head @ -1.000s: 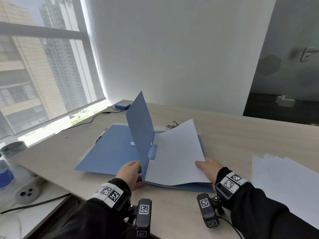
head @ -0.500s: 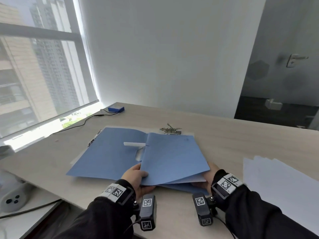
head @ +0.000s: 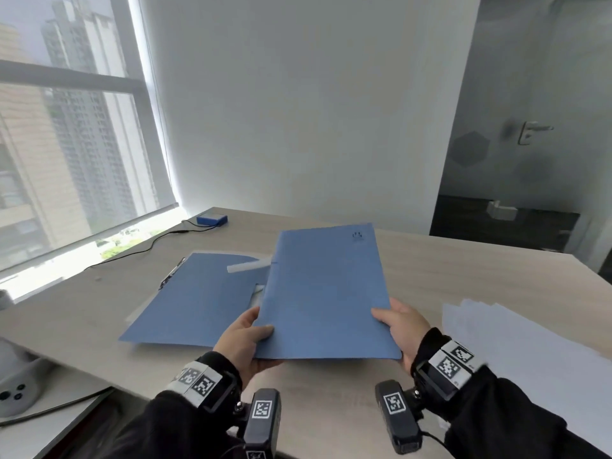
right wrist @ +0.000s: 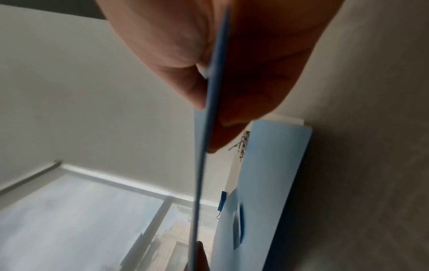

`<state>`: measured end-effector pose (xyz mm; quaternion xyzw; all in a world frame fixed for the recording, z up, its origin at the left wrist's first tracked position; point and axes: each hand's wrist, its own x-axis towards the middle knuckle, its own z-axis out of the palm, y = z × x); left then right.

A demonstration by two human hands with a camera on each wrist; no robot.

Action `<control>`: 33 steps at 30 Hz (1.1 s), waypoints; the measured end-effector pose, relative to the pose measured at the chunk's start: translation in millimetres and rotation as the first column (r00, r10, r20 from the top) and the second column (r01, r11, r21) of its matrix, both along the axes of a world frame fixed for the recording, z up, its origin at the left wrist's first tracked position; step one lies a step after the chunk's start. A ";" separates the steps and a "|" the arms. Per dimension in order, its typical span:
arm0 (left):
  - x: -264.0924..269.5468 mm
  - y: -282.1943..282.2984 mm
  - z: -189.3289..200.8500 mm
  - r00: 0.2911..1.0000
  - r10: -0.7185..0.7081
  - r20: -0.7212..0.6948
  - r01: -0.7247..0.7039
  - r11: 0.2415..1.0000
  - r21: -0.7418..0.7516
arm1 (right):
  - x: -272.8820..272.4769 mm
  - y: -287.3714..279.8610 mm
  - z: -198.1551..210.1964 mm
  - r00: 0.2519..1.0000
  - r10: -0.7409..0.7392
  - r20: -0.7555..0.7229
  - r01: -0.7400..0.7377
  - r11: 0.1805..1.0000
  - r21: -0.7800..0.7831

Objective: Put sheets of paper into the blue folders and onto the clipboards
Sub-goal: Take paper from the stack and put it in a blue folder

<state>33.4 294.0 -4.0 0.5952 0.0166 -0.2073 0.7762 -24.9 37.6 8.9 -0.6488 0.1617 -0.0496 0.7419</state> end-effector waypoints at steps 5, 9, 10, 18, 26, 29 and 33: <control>7.5 1.0 10.2 0.978 -0.036 0.206 -0.054 0.909 0.413 | -12.1 -16.3 5.4 0.994 -0.049 0.094 0.068 0.976 -0.207; 17.0 5.1 28.5 0.858 -0.001 0.514 -0.355 0.723 0.593 | -26.5 -28.0 9.7 0.994 -0.009 0.109 0.036 0.966 -0.254; 20.2 5.6 32.1 0.846 -0.022 0.533 -0.376 0.685 0.624 | -30.1 -29.6 10.9 0.994 0.009 0.112 0.021 0.965 -0.261; 23.8 -3.9 44.3 0.862 -0.183 0.473 -0.277 0.612 0.741 | -49.4 -40.1 15.6 0.986 0.056 0.157 -0.011 0.962 -0.274; 15.2 -33.1 40.0 0.954 -0.091 0.286 -0.068 0.863 0.501 | -63.1 -58.3 13.7 0.981 0.045 0.186 0.000 0.972 -0.233; 1.5 -56.5 35.4 0.994 -0.048 0.097 0.032 0.987 0.155 | -65.3 -64.4 10.2 0.983 0.020 0.183 0.017 0.981 -0.195; -3.6 -84.8 19.2 0.997 -0.022 0.075 0.017 0.998 0.065 | -69.2 -74.9 7.5 0.985 -0.029 0.168 0.053 0.988 -0.142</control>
